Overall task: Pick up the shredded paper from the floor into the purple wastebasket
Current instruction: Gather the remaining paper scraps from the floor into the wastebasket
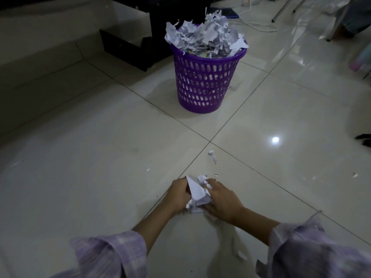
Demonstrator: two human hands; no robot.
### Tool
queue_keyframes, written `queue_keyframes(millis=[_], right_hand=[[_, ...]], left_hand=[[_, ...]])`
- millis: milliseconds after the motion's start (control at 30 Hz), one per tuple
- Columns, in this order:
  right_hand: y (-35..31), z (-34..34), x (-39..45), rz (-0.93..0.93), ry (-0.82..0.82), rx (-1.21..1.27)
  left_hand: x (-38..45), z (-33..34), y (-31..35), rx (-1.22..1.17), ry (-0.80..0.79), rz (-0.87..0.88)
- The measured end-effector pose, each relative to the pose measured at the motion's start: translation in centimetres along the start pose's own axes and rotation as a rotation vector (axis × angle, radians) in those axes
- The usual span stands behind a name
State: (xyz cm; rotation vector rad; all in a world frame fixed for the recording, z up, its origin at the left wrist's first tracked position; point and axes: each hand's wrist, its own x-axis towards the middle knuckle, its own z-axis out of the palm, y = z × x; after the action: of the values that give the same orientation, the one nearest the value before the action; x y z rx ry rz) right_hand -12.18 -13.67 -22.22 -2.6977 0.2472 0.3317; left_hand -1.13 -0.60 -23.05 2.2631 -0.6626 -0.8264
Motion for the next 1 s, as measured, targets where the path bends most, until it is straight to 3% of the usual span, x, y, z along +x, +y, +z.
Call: queue_keyframes(millis=[100,200,367,633,833,1000], right_hand=[[0.3,-0.7,0.8,-0.020,0.028,-0.026],[0.3,-1.5,1.6,-0.011,0.017,-0.066],[1.0,-2.0,3.3,0.056,0.064,-0.074],[0.8,-1.2,4.2,0.125,0.077,0.026],[1.0,-2.1,3.3,0.033,-0.161,0.017],[0.1,-0.6,3.2,0.094,0.020,0.006]], left_hand=[[-0.1,-1.0,-0.2,-0.132,-0.002,-0.005],[-0.4,-2.0,0.1,-0.408,-0.013,-0.095],[-1.5,-3.0,1.4,-0.748,-0.214,-0.145],[-0.7,0.6,2.5,-0.673,0.194,-0.291],[0.1,1.0,2.8,-0.698,0.298,-0.406],[0.3,0.6,4.4,-0.886,0.256,-0.514]])
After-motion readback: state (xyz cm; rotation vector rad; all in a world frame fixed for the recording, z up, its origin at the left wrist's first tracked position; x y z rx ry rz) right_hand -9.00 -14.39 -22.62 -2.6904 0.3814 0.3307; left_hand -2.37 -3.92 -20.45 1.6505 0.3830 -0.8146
